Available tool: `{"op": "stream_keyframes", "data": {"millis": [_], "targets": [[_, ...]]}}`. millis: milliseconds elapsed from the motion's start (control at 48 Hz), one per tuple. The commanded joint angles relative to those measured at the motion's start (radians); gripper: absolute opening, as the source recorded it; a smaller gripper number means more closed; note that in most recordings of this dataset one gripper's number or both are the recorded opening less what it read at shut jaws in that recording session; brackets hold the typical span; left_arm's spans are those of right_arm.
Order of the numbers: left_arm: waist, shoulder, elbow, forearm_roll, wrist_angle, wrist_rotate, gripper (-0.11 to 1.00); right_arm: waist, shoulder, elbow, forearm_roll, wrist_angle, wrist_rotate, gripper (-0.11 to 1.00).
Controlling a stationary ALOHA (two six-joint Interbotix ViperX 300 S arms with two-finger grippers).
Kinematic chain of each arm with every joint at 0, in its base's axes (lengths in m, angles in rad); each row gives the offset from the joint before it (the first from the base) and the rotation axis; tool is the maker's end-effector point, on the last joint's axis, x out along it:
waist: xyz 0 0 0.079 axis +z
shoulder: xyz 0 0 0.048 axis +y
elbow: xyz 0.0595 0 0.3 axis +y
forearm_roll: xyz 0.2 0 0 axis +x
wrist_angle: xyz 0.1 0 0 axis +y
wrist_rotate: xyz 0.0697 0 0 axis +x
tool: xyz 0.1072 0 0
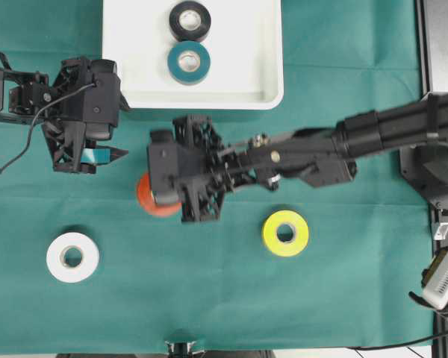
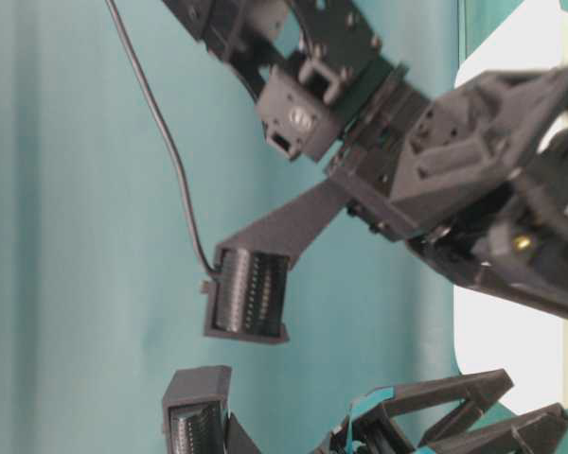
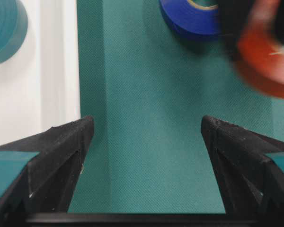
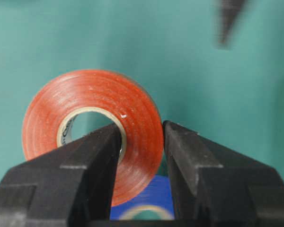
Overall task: Put the tape alternately from left to right into the white case.
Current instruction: 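Lift the red roll and carry it into the white tray, then release the red roll in the tray and raise the right gripper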
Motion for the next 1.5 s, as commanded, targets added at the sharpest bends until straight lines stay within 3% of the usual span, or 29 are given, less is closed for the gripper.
{"op": "stream_keyframes", "data": {"millis": [0,229,812,1478], "targets": [[-0.002,-0.012,-0.011,-0.003,-0.008,-0.002,1.00,-0.038,-0.049,-0.017,-0.023,-0.003,-0.002,0.03],[-0.003,-0.012,-0.011,-0.003,-0.008,-0.002,1.00,-0.132,-0.049,-0.020,-0.077,-0.005,-0.002,0.03],[-0.002,-0.012,-0.015,-0.003,-0.008,-0.002,1.00,-0.284,-0.049,-0.046,-0.118,-0.044,-0.006,0.03],[-0.005,-0.012,-0.011,-0.003,-0.008,-0.003,1.00,-0.370,0.006,-0.081,-0.117,-0.114,-0.006,0.03]]}}
